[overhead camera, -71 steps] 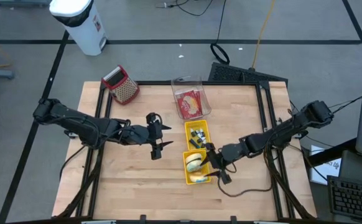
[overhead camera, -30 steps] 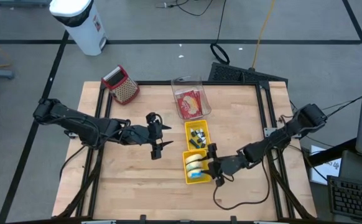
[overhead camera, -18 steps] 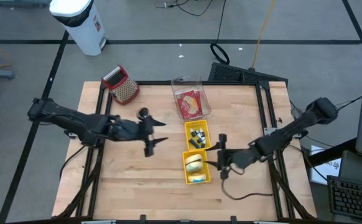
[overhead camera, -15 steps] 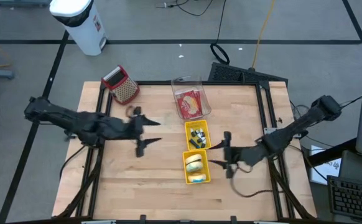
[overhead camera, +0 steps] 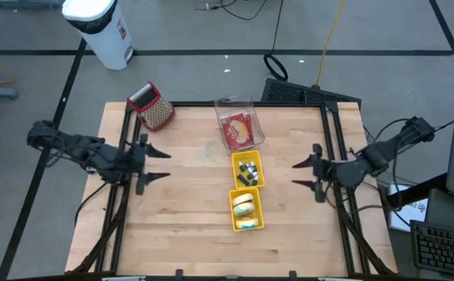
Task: Pick & Place Food Item
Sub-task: Return to Home Position
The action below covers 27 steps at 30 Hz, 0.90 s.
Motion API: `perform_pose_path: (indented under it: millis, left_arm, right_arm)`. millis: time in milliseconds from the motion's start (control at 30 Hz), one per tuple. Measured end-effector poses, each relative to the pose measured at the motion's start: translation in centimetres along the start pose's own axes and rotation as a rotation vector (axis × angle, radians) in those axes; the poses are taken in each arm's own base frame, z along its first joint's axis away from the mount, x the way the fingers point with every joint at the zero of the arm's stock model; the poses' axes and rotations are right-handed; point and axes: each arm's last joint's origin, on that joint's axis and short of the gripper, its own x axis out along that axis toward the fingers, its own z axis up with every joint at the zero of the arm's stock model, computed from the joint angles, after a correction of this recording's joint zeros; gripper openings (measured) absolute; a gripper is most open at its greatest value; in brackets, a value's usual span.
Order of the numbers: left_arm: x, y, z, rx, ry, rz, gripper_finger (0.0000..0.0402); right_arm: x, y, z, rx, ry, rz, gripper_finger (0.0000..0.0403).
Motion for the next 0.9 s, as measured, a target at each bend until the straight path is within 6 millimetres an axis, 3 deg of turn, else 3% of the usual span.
perform_pose_path:
  millis: [167, 367, 533, 733, 900]
  left_arm:
    - [0.7, 0.1, -3.1, 0.032, -0.116, -0.014, 0.0269]
    - [0.0, 0.7, -6.5, 0.012, -0.218, -0.074, 0.0269]
    - [-0.2, 1.0, -9.0, 0.007, -0.375, -0.121, 0.0269]
    - [0.5, 1.2, -11.7, 0.006, -0.421, -0.141, 0.0269]
    - [0.5, 1.4, -12.4, 0.057, -0.433, -0.171, 0.0269]
  right_arm:
    - [-1.2, -0.7, 0.1, 0.056, -0.048, 0.01, 0.0211]
    - [-2.6, -1.8, -0.1, 0.064, -0.112, -0.03, 0.0212]
    - [-3.4, -2.6, -1.5, 0.089, -0.161, -0.017, 0.0211]
    - [-4.2, -3.6, -3.5, 0.133, -0.231, 0.002, 0.0213]
    - [-5.4, -4.6, -4.7, 0.142, -0.309, 0.015, 0.0211]
